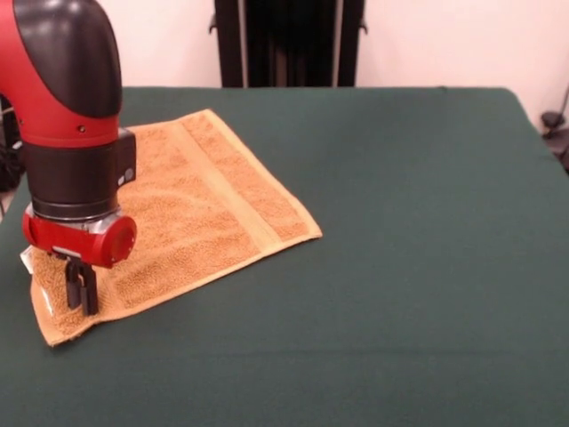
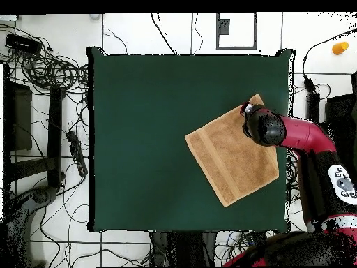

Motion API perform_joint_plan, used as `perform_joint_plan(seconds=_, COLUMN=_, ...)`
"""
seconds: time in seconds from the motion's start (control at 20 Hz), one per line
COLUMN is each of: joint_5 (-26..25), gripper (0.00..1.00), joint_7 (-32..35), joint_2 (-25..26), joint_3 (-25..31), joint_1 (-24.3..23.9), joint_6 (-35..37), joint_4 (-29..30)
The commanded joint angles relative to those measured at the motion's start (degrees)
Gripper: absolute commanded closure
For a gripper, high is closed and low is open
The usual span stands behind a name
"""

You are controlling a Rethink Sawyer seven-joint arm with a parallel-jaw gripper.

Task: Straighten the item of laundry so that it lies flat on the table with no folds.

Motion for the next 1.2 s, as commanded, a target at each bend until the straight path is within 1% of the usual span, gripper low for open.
perform_joint_plan(seconds=0.05, joint_5=-3.09, gripper=1.0, joint_7=-6.04, joint_2=5.59, joint_3=1.81, joint_1=3.23, joint_6=0.67, joint_4=-1.08)
perform_joint_plan(seconds=0.35, joint_5=-3.02, gripper=1.0, joint_7=-7.48, joint_2=5.07, joint_3=3.17, joint_1=2.89, joint_6=0.66, joint_4=-1.02)
perform_joint_plan(seconds=0.5, joint_5=-3.24, gripper=1.0, joint_7=-9.91, joint_2=5.56, joint_3=5.09, joint_1=2.88, joint_6=0.86, joint_4=-3.12)
perform_joint_plan(seconds=0.6, joint_5=-3.02, gripper=1.0, joint_7=-12.09, joint_2=5.23, joint_3=6.53, joint_1=3.17, joint_6=2.29, joint_4=-4.58)
perform_joint_plan(seconds=0.7, joint_5=-2.18, gripper=1.0, joint_7=-13.46, joint_2=4.23, joint_3=7.3, joint_1=3.85, joint_6=5.0, joint_4=-5.55)
perform_joint_plan(seconds=0.9, joint_5=0.15, gripper=1.0, joint_7=-17.84, joint_2=3.61, joint_3=9.51, joint_1=5.2, joint_6=13.51, joint_4=-9.32)
perform_joint_plan(seconds=1.05, joint_5=0.72, gripper=1.0, joint_7=-20.41, joint_2=4.09, joint_3=11.31, joint_1=6.05, joint_6=17.43, joint_4=-12.38)
perform_joint_plan(seconds=1.2, joint_5=0.76, gripper=1.0, joint_7=-22.2, joint_2=4.71, joint_3=12.71, joint_1=6.21, joint_6=19.59, joint_4=-14.56)
